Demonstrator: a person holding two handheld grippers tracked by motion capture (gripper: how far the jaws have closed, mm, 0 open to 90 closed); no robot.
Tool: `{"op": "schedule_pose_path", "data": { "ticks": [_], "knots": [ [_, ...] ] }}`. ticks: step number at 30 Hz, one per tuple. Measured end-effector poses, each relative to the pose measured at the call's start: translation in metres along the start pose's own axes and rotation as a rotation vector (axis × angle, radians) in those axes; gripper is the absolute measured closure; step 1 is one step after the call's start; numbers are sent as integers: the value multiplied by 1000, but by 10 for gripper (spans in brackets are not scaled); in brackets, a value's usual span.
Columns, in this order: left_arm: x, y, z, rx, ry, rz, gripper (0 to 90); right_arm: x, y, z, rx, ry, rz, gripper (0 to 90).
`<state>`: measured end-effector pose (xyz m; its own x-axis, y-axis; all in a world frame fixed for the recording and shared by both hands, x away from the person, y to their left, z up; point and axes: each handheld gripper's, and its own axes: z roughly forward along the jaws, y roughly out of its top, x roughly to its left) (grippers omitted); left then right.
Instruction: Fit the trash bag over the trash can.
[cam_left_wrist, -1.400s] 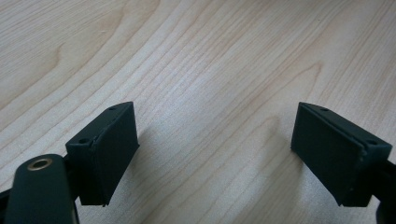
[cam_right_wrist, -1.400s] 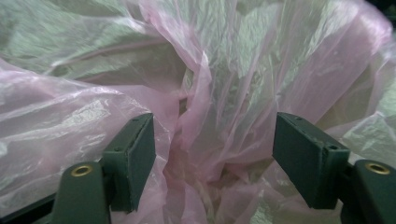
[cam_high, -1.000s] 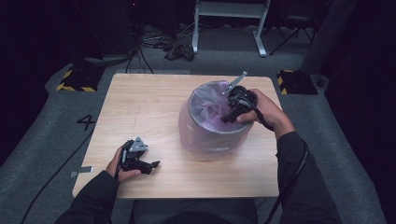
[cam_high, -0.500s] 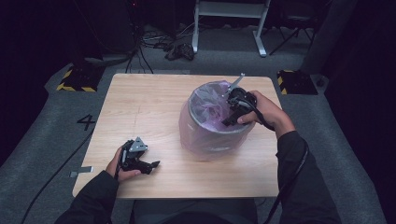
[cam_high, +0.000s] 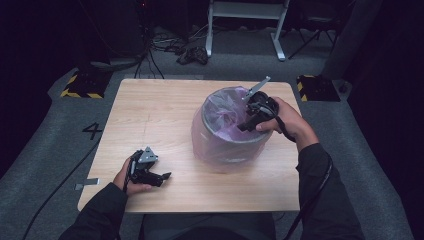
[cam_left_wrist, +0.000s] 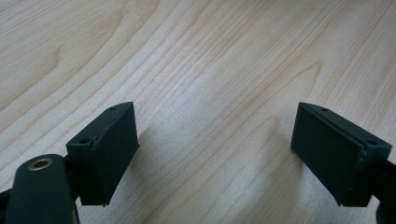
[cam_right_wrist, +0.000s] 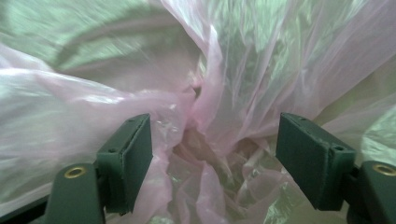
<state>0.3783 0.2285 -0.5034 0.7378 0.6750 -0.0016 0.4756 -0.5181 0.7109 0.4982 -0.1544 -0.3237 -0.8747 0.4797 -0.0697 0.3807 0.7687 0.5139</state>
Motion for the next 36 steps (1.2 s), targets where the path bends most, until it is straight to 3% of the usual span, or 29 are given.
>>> {"op": "schedule_pose_path", "data": {
  "ticks": [4, 10, 13, 20, 24, 36],
  "knots": [
    [0, 0, 0, 0, 0, 0, 146, 1, -1, -9, -92, -21, -2, 261],
    [0, 0, 0, 1, 2, 2, 145, 3, -3, -21, -159, -85, 3, 213],
    [0, 0, 0, 0, 1, 1, 145, 2, -6, -25, -204, -95, 25, 213],
    [-1, 0, 0, -3, 9, 4, 145, 5, -12, -36, -257, -101, 17, 197],
    [0, 0, 0, -1, 6, -3, 146, 5, -18, -45, -304, -102, 37, 186],
    [0, 0, 0, 0, 4, -5, 146, 11, -40, -64, -370, -155, 56, 170]
  ]
}}
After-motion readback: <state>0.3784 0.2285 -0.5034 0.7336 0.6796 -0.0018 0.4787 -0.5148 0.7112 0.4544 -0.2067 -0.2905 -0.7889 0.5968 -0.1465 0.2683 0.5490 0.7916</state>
